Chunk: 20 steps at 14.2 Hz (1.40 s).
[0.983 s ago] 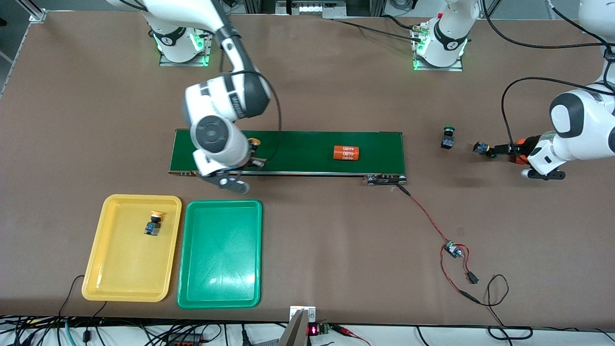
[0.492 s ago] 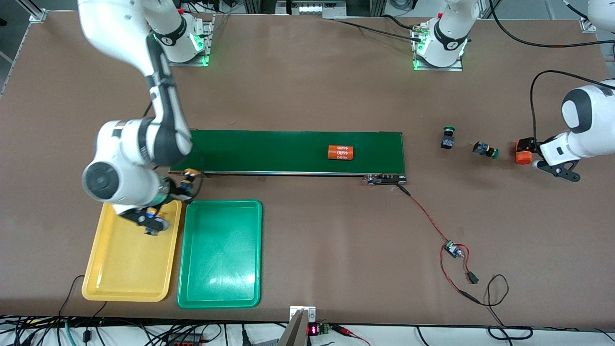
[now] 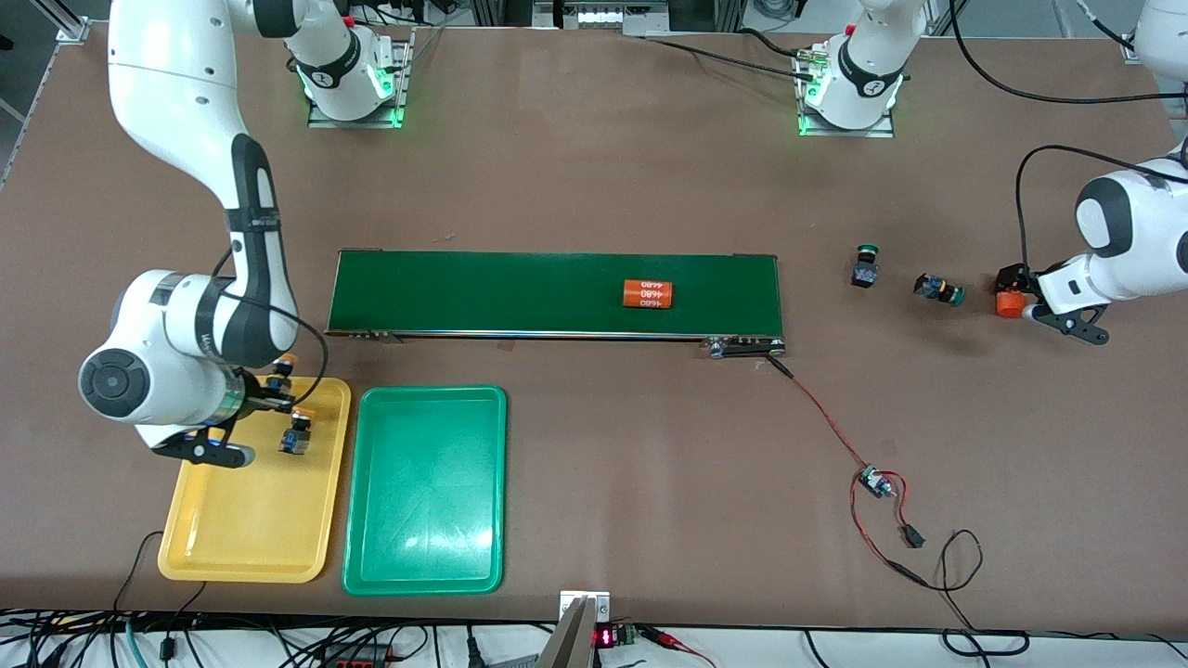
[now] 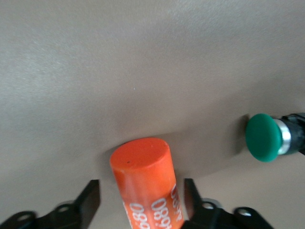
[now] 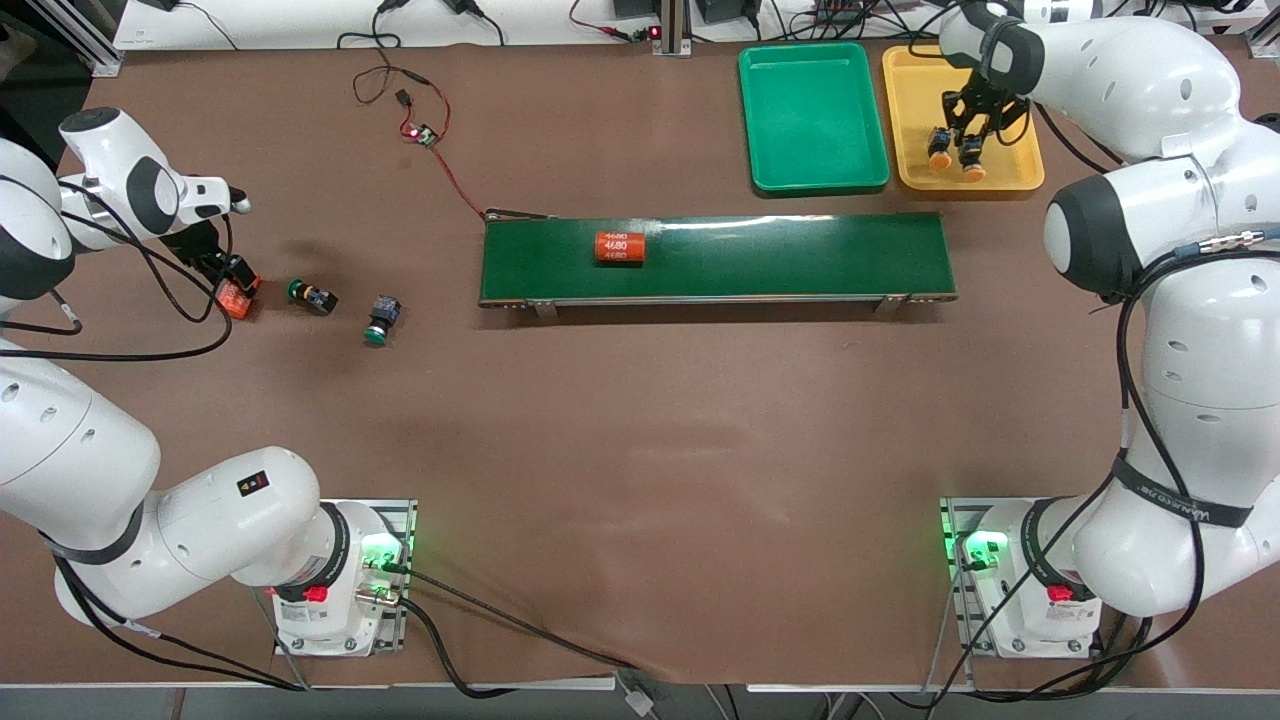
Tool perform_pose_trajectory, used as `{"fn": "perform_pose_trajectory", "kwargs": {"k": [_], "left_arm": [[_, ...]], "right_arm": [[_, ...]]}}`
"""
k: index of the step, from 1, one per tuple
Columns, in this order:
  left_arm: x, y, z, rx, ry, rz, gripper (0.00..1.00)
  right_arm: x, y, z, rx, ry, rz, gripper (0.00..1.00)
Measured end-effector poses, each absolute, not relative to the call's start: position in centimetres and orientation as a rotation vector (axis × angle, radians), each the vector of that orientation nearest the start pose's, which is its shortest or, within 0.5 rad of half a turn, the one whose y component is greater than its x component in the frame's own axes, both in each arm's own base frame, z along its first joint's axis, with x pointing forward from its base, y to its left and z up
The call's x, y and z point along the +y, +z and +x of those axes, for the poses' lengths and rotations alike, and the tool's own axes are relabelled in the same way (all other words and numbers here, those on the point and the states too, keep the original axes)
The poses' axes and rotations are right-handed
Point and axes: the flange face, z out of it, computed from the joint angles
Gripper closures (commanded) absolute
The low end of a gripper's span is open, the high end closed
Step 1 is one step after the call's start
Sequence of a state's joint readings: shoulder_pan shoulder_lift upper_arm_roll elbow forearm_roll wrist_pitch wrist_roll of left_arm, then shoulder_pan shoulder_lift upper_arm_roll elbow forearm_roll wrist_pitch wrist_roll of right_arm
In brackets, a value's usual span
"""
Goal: Sort buttons by color to trays
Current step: 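Place the second battery on the belt while the right gripper withdraws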
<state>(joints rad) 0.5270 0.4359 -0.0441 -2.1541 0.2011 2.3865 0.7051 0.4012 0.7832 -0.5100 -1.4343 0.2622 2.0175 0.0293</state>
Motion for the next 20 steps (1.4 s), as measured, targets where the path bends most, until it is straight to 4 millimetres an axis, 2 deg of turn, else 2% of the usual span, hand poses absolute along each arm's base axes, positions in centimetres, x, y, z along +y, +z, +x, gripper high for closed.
{"fn": "perform_pose_trajectory", "kwargs": {"k": [2, 4, 6, 7, 8, 9, 10, 12, 15, 17, 20], "left_arm": [[25.4, 17.9, 48.3, 0.595, 0.350, -3.091, 0.84], [25.1, 18.9, 49.1, 0.604, 0.322, -3.081, 0.84], [23.2, 21.3, 50.9, 0.646, 0.297, -3.073, 0.84], [21.3, 22.9, 52.2, 0.696, 0.306, -3.069, 0.83], [18.6, 24.3, 53.4, 0.770, 0.335, -3.064, 0.83], [15.4, 25.6, 54.4, 0.859, 0.361, -3.052, 0.82], [11.7, 26.5, 55.2, 0.957, 0.375, -3.032, 0.82], [4.4, 27.5, 56.2, 1.182, 0.364, -2.971, 0.80], [-6.2, 28.6, 56.0, 1.514, 0.327, -2.846, 0.78], [-11.6, 29.4, 55.2, 1.658, 0.298, -2.793, 0.76], [-17.3, 29.7, 53.9, 1.788, 0.236, -2.791, 0.76]], "right_arm": [[-2.5, 24.7, 71.9, 0.155, 0.065, -3.280, 1.00], [-4.9, 23.8, 72.4, 0.074, -0.008, -3.301, 1.00], [-5.1, 23.1, 72.8, 0.046, -0.060, -3.312, 1.00], [-4.7, 22.6, 73.1, 0.030, -0.110, -3.316, 1.00], [-4.4, 21.9, 73.4, 0.015, -0.145, -3.321, 1.00], [-4.1, 21.2, 73.4, 0.004, -0.160, -3.324, 0.60], [-3.9, 20.8, 73.5, -0.003, -0.164, -3.327, 0.01], [-3.9, 20.9, 73.6, 0.014, -0.173, -3.313, 0.00], [-3.5, 21.7, 73.4, 0.054, -0.117, -3.274, 0.00], [-3.1, 25.0, 73.2, 0.077, -0.039, -3.226, 0.00], [-2.5, 33.2, 72.3, 0.085, 0.000, -3.150, 0.00]]}}
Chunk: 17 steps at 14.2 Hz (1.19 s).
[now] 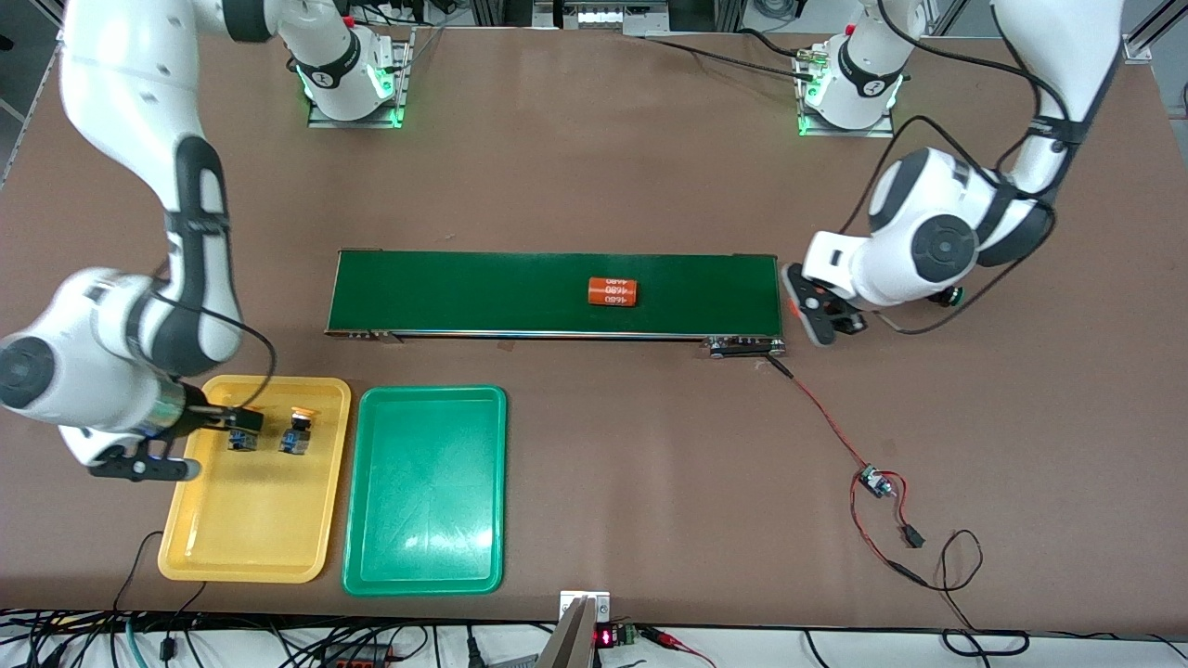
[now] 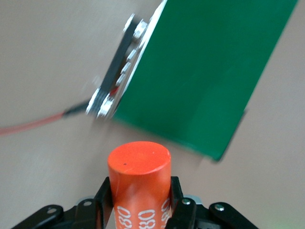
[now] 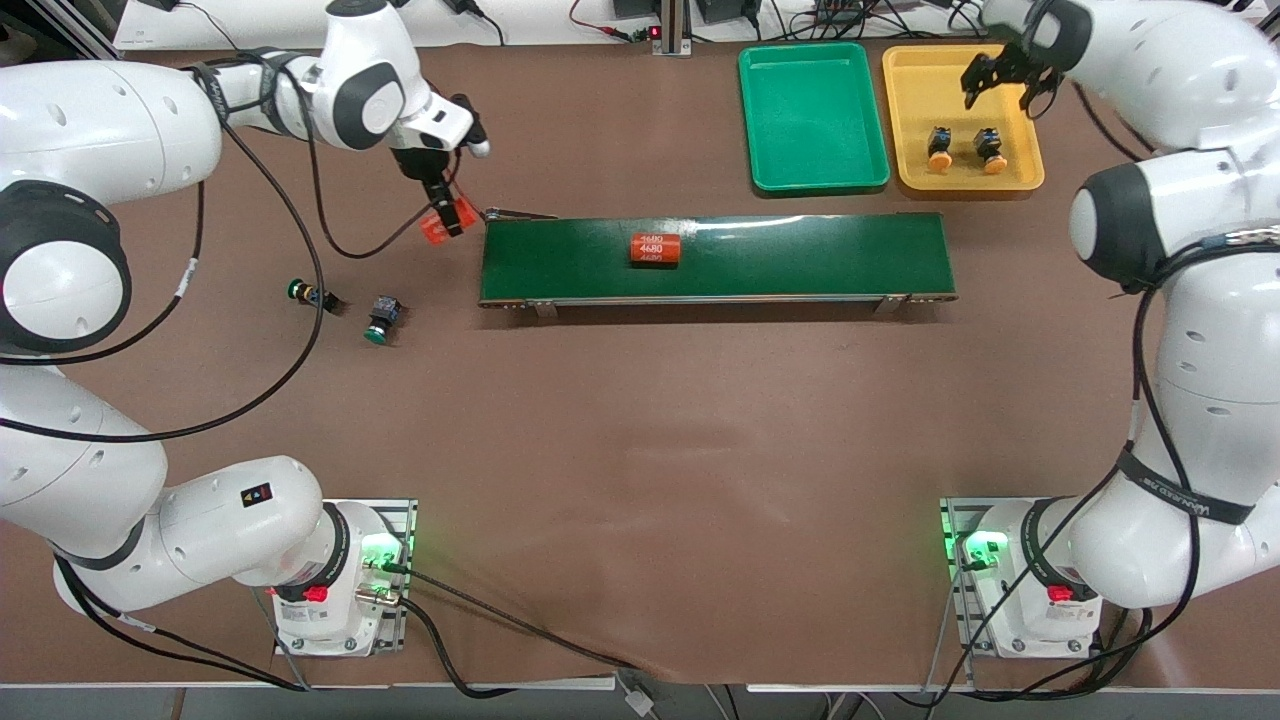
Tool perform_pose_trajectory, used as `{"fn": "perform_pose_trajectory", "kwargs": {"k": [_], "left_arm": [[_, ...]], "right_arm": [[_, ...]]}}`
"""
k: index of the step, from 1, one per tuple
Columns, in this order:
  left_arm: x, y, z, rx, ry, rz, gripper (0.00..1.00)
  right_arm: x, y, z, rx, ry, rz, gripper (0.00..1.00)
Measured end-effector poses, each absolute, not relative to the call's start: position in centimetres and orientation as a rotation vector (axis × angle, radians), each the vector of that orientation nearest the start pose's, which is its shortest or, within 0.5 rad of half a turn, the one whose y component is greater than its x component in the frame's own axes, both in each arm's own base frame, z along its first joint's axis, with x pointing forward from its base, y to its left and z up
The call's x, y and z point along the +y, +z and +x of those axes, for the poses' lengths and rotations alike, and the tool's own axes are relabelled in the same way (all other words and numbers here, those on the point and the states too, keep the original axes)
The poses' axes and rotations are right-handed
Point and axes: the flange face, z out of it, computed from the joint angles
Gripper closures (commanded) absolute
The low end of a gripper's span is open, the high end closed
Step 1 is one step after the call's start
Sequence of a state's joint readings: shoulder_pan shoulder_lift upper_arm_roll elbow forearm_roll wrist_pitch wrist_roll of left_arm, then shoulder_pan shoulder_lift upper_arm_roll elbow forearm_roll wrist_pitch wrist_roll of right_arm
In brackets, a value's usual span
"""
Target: Sort buttons by color to trays
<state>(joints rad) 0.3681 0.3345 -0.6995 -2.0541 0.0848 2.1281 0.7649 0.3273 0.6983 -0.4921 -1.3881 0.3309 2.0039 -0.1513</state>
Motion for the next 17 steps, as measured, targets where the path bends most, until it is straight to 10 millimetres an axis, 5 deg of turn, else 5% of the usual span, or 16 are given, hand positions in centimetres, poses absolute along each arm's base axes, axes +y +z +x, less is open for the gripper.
{"fn": "perform_pose_trajectory", "kwargs": {"k": [3, 4, 7, 10, 13, 17], "left_arm": [[-21.9, 28.7, 52.5, 1.906, 0.151, -2.736, 0.73], [-23.2, 28.5, 51.9, 1.945, 0.142, -2.715, 0.48], [-26.0, 28.5, 50.4, 2.021, 0.125, -2.667, 0.00], [-25.7, 28.9, 50.8, 2.026, 0.082, -2.657, 0.00], [-23.1, 30.2, 52.0, 1.940, 0.092, -2.690, 0.00], [-11.9, 31.0, 54.3, 1.476, 0.263, -2.904, 0.00]], "right_arm": [[-1.2, 38.6, 71.3, 0.065, -0.020, -3.101, 0.00], [-0.2, 39.5, 71.1, 0.069, -0.023, -3.093, 0.00], [4.2, 41.4, 70.2, 0.057, 0.005, -3.074, 0.00], [6.7, 43.5, 69.4, 0.019, 0.009, -3.069, 0.00], [7.3, 45.8, 68.5, 0.031, 0.013, -3.054, 0.00], [7.5, 46.0, 68.2, 0.077, 0.025, -3.079, 0.00]]}}
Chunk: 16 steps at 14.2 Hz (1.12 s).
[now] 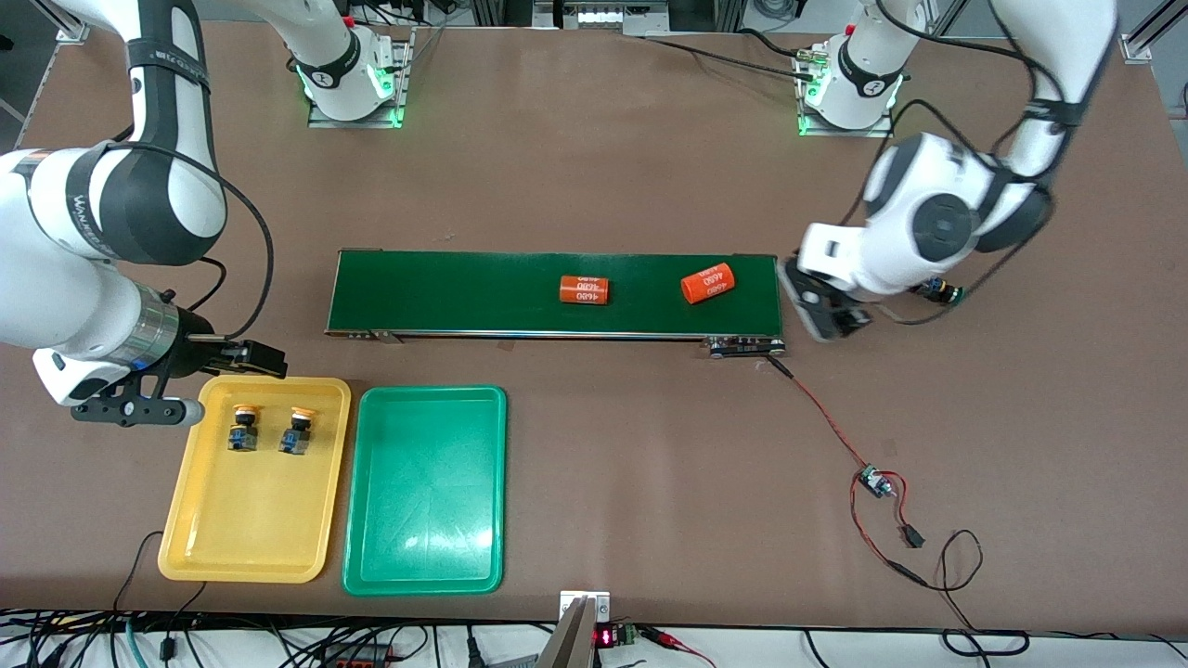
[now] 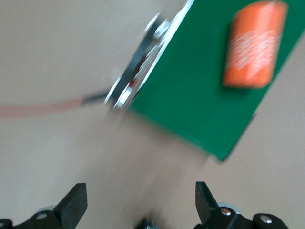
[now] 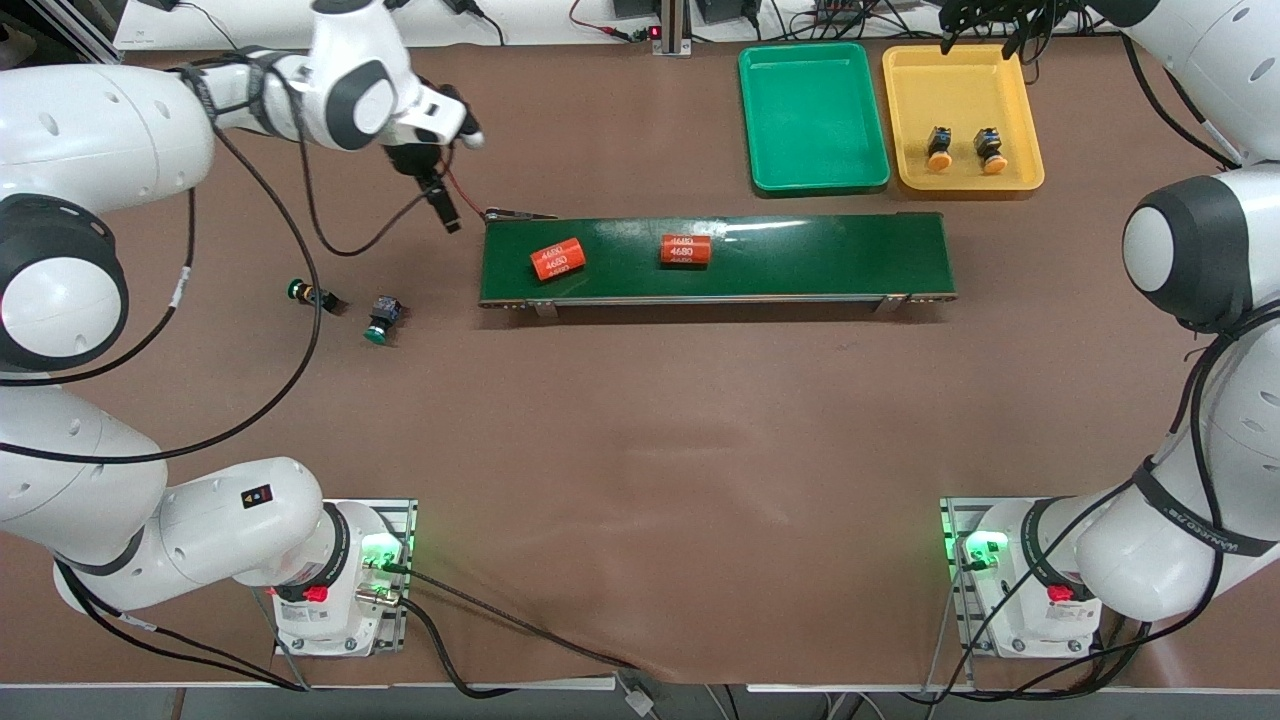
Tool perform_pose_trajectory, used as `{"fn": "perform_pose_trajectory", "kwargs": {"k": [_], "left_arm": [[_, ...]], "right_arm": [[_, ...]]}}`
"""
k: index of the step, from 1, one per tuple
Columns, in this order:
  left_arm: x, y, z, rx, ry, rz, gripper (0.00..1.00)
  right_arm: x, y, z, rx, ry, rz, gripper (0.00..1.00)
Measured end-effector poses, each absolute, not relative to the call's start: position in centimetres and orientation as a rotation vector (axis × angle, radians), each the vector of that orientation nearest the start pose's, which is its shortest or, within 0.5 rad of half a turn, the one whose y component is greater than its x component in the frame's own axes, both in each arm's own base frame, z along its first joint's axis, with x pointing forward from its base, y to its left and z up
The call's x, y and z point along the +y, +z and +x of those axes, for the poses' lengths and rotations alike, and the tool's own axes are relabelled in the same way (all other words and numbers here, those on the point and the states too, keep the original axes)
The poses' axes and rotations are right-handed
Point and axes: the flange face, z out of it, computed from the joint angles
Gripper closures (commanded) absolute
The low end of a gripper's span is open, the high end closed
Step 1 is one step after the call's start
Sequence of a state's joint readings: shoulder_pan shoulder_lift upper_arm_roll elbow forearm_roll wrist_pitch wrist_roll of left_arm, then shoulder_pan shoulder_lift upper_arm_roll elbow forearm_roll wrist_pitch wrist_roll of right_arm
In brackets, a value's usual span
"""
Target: Sort buttons by color to trays
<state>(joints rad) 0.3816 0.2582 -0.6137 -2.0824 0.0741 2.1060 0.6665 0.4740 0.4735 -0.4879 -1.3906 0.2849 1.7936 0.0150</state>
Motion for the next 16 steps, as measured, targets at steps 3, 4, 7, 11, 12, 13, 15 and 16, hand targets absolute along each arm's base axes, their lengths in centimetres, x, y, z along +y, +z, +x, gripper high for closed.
{"fn": "perform_pose_trajectory", "kwargs": {"k": [3, 4, 7, 11, 12, 13, 15, 16], "left_arm": [[-7.1, 29.3, 53.7, 1.024, 0.434, -3.060, 0.00], [-6.0, 28.6, 53.2, 0.895, 0.475, -3.087, 0.00], [-1.7, 26.0, 51.7, 0.640, 0.568, -3.126, 0.00], [1.2, 20.7, 48.6, 0.401, 0.526, -3.168, 0.00], [1.0, 19.5, 47.7, 0.369, 0.533, -3.173, 0.00], [0.8, 18.7, 47.0, 0.354, 0.544, -3.176, 0.00], [0.6, 17.5, 46.3, 0.349, 0.556, -3.182, 0.23], [0.5, 17.2, 46.1, 0.355, 0.563, -3.184, 0.51]], "right_arm": [[6.4, 46.9, 68.5, 0.096, -0.007, -3.096, 0.00], [5.4, 47.7, 68.6, 0.118, -0.025, -3.106, 0.00], [0.7, 50.7, 68.6, 0.209, -0.095, -3.133, 0.00], [-4.3, 53.4, 67.8, 0.188, -0.141, -3.141, 0.00], [-5.3, 53.5, 67.4, 0.193, -0.116, -3.125, 0.00], [-6.4, 53.6, 67.0, 0.192, -0.088, -3.112, 0.00], [-8.2, 54.3, 66.0, 0.171, -0.055, -3.112, 0.00], [-9.1, 55.0, 65.2, 0.167, -0.041, -3.104, 0.00]]}}
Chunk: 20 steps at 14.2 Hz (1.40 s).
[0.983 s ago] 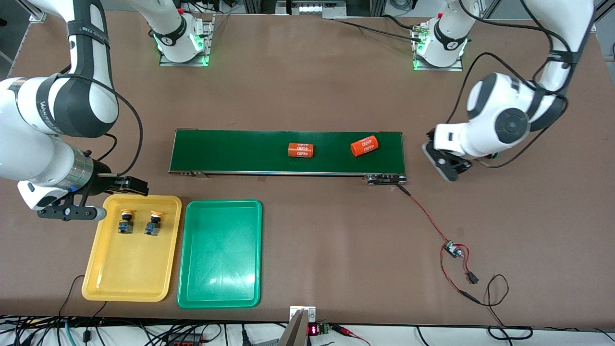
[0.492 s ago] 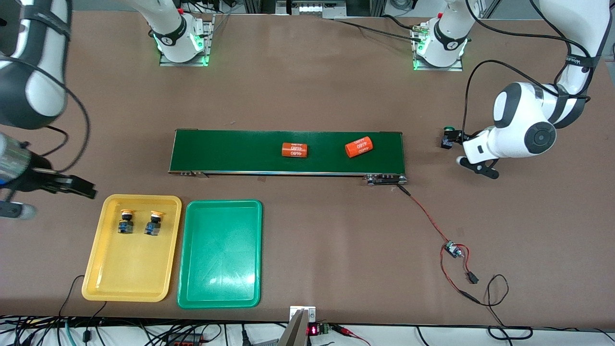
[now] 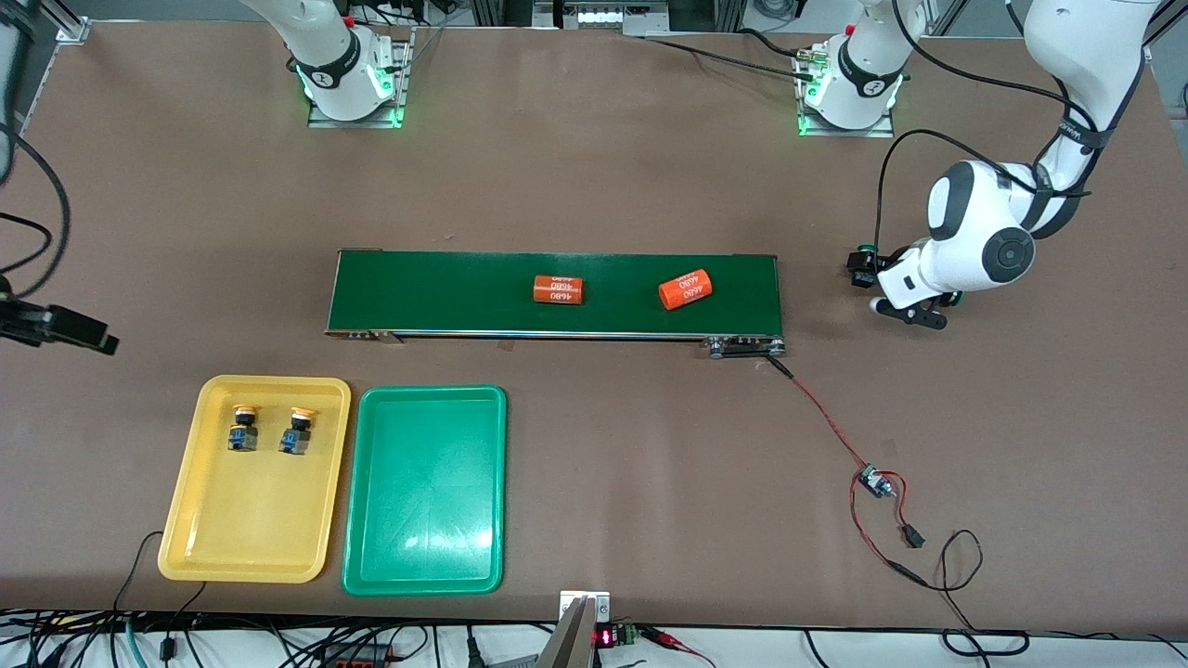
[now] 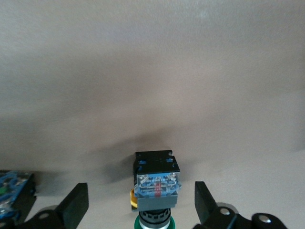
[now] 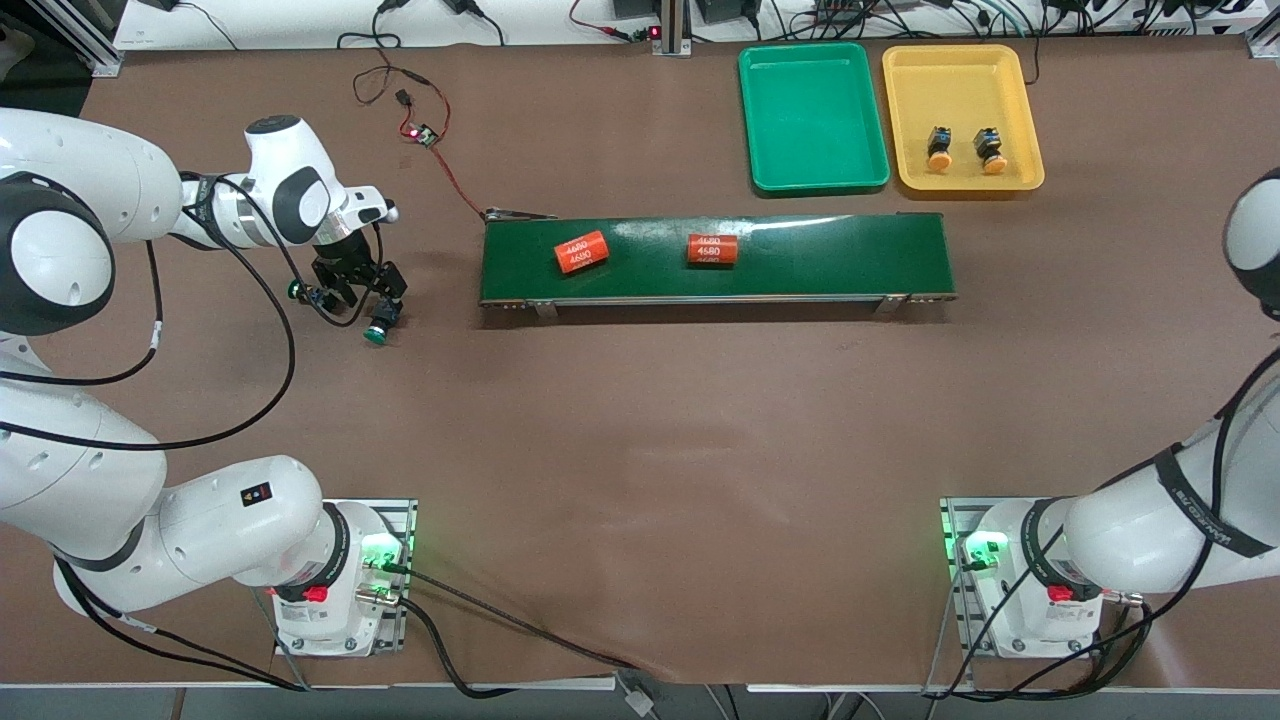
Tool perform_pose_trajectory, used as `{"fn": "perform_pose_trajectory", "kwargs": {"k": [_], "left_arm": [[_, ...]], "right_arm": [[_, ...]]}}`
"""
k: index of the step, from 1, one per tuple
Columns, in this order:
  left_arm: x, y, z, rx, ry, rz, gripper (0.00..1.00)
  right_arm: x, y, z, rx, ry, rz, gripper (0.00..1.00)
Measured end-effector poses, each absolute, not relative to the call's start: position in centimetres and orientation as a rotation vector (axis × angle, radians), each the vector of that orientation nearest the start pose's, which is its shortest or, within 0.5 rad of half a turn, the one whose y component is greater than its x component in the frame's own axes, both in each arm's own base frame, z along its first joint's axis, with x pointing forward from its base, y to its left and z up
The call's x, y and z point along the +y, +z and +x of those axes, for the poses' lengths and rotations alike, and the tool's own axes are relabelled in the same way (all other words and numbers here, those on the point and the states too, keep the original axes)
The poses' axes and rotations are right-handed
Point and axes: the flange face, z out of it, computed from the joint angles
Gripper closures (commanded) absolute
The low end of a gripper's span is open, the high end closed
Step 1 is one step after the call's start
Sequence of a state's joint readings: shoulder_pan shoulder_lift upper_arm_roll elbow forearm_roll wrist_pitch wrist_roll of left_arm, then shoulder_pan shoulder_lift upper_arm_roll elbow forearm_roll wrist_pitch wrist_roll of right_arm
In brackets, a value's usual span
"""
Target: Sort buttons by color to trays
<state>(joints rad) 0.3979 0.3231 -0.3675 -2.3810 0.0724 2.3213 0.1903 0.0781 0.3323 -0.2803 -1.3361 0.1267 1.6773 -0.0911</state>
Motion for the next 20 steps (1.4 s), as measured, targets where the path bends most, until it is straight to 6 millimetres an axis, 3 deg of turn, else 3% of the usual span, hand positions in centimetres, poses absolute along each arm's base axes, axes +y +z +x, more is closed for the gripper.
{"fn": "perform_pose_trajectory", "kwargs": {"k": [2, 4, 8, 10, 13, 15, 20], "left_arm": [[0.3, 16.9, 46.0, 0.381, 0.571, -3.184, 0.77], [0.1, 16.8, 46.0, 0.391, 0.575, -3.184, 0.90], [-0.5, 17.6, 46.8, 0.409, 0.566, -3.178, 0.91], [-2.0, 20.2, 48.8, 0.404, 0.572, -3.163, 0.91], [-8.1, 25.5, 51.9, 0.361, 0.534, -3.204, 0.90], [-12.7, 27.7, 52.4, 0.340, 0.506, -3.251, 0.90], [-19.1, 28.0, 51.1, 0.355, 0.549, -3.356, 0.87]], "right_arm": [[-10.5, 56.7, 63.3, 0.176, -0.008, -3.091, 0.00], [-10.4, 58.3, 61.7, 0.169, 0.010, -3.095, 0.00], [-8.2, 58.4, 59.3, 0.096, 0.043, -3.124, 0.00], [-5.8, 58.3, 58.9, 0.016, 0.021, -3.170, 0.00], [-5.1, 58.3, 57.2, 0.016, -0.019, -3.171, 0.00], [-5.4, 58.6, 55.8, 0.029, -0.021, -3.165, 0.00], [-5.4, 59.4, 54.9, 0.038, -0.043, -3.162, 0.00]]}}
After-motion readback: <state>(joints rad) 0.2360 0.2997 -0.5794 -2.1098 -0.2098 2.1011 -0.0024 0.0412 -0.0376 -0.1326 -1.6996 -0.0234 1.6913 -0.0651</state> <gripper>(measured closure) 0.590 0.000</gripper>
